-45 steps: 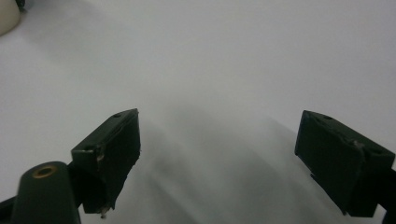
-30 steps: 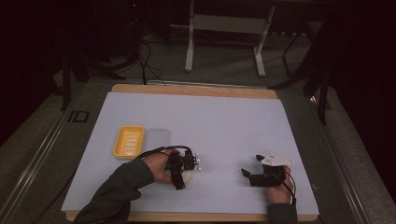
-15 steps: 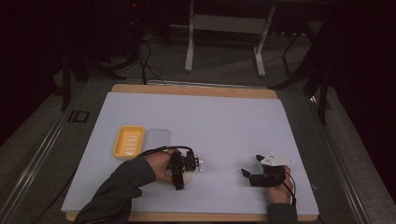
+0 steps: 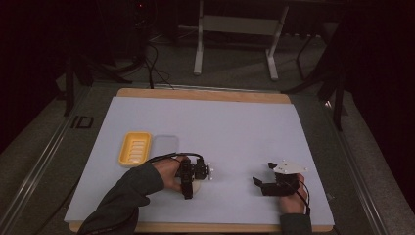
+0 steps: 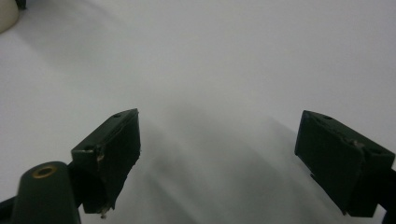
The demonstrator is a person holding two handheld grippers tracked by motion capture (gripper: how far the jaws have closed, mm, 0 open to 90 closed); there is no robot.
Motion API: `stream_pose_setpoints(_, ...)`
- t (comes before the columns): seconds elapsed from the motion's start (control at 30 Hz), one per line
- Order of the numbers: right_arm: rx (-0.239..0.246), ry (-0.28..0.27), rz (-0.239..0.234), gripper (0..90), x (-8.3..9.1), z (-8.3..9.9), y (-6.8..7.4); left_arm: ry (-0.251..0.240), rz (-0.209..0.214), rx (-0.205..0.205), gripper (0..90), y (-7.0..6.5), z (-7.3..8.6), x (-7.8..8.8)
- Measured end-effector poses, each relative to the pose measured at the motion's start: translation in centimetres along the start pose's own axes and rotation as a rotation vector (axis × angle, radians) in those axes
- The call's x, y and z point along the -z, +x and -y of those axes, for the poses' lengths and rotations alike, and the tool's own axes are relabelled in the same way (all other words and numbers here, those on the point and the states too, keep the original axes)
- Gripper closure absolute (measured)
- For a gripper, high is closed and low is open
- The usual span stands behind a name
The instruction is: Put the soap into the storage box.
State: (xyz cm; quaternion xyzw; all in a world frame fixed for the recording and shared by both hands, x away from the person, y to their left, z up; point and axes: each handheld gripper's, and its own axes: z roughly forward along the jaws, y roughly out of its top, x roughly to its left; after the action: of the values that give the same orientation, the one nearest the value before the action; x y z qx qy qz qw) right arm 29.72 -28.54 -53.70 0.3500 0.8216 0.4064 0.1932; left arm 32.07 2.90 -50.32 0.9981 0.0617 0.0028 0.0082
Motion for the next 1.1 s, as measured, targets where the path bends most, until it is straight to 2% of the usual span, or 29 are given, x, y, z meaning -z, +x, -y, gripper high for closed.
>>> stream_pose_setpoints(0.17,0.001,0.002,-0.001,14.1,0.0,0.0,0.0,0.0,-0.01,-0.015,22.9,-0.1,0.0,0.0)
stream_pose_setpoints(0.27,0.003,0.003,-0.001,14.2,0.0,0.0,0.0,0.0,0.0,-0.007,22.9,0.1,0.0,0.1)
stream_pose_setpoints(0.57,0.002,0.004,-0.001,14.1,0.0,0.0,0.0,-0.001,-0.008,-0.002,23.0,0.4,0.5,0.2)
stream_pose_setpoints(1.1,0.001,0.005,-0.001,14.2,0.0,0.0,0.0,-0.018,-0.02,0.042,23.1,1.3,1.8,1.0)
